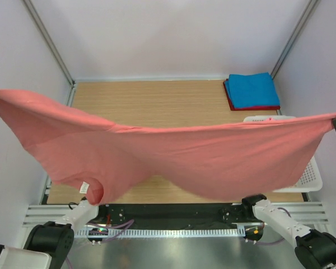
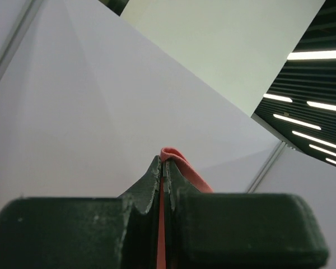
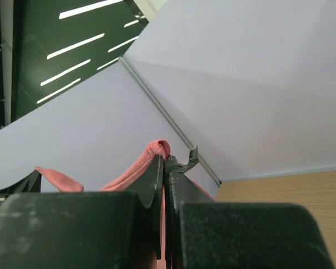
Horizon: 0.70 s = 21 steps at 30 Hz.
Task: Fold and stack the t-shirts
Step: Flatten the tshirt out
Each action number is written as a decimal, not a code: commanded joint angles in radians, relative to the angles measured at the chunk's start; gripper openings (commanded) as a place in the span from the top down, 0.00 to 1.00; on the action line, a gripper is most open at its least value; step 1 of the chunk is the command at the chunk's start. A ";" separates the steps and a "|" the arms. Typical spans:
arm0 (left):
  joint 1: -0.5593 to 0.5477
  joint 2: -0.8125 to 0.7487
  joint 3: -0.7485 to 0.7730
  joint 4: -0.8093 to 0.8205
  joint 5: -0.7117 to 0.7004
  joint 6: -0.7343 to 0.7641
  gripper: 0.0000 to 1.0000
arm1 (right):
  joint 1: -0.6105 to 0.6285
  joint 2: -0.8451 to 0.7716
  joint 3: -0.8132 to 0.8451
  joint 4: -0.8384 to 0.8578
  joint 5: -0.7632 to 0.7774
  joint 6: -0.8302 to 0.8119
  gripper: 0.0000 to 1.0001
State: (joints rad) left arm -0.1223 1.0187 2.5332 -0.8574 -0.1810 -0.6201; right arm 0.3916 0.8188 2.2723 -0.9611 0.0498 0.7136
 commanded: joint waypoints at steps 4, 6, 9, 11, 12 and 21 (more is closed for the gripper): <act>0.003 0.096 -0.027 0.017 0.038 0.008 1.00 | 0.001 0.091 -0.051 0.007 0.036 -0.029 0.99; 0.001 0.130 -0.085 0.020 0.044 0.060 1.00 | 0.000 0.117 -0.092 0.013 0.079 -0.051 0.99; 0.003 0.187 -0.184 0.037 0.032 0.147 1.00 | 0.000 0.152 -0.268 0.060 0.122 -0.103 0.99; 0.003 0.214 -0.262 0.084 0.014 0.209 1.00 | 0.000 0.181 -0.345 0.137 0.173 -0.150 0.99; 0.003 0.250 -0.299 0.105 -0.015 0.232 1.00 | 0.000 0.200 -0.381 0.162 0.198 -0.158 0.99; 0.029 0.590 -0.597 0.497 -0.025 0.353 1.00 | -0.166 0.523 -0.810 0.672 0.099 -0.154 0.99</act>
State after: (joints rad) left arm -0.1173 1.5322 1.9461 -0.5571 -0.1928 -0.3302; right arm 0.3199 1.2663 1.5528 -0.5465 0.2089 0.5274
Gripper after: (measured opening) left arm 0.005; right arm 0.036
